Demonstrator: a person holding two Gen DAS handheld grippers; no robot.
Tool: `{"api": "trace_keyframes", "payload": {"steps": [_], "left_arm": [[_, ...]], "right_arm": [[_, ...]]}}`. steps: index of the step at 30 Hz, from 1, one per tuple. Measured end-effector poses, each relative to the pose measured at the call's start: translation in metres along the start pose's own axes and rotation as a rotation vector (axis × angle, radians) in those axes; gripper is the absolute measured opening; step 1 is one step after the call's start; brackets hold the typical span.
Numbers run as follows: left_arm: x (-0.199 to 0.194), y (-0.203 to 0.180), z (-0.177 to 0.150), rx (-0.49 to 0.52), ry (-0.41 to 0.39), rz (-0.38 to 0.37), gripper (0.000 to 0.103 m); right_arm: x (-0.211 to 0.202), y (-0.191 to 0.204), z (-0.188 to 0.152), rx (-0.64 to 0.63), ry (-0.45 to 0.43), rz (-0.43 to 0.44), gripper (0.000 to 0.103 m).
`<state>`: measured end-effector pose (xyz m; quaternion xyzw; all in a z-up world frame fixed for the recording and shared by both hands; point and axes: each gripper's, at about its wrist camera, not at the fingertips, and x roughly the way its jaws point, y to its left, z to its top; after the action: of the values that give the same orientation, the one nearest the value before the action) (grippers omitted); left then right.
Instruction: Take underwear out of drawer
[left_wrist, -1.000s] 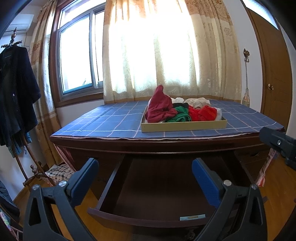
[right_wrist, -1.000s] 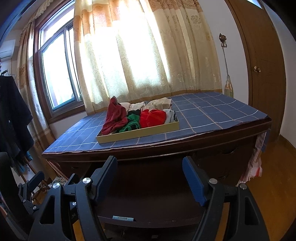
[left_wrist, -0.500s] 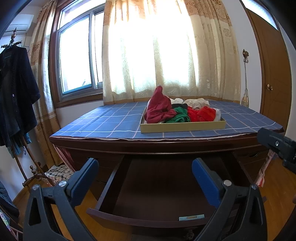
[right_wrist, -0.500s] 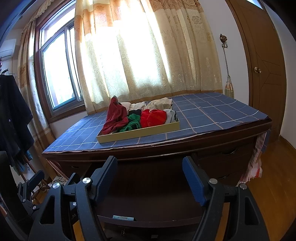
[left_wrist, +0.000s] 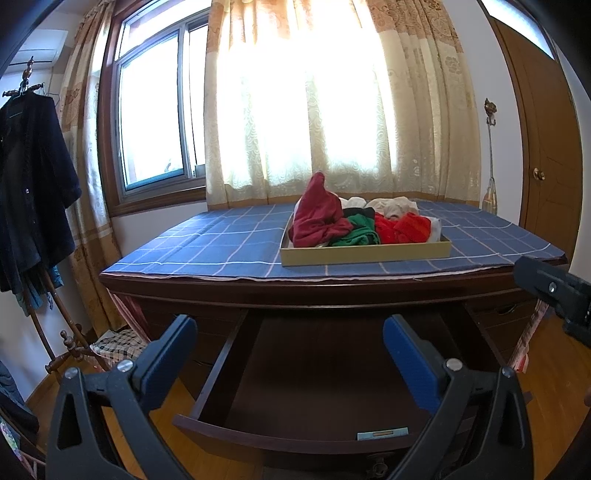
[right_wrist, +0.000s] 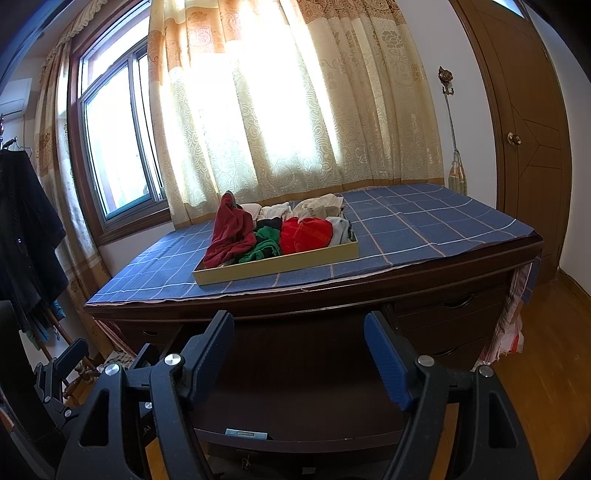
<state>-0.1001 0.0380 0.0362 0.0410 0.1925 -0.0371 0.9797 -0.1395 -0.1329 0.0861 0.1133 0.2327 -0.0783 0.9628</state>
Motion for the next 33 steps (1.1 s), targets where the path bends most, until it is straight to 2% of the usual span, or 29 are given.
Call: {"api": "trace_keyframes", "payload": {"steps": [33], "left_arm": [[-0.0027,0.0005,0.0011,-0.007,-0.011,0.009,0.103]], "right_arm": [[0.003,-0.0001,-0.002,0.009,0.026,0.002,0.075]]}}
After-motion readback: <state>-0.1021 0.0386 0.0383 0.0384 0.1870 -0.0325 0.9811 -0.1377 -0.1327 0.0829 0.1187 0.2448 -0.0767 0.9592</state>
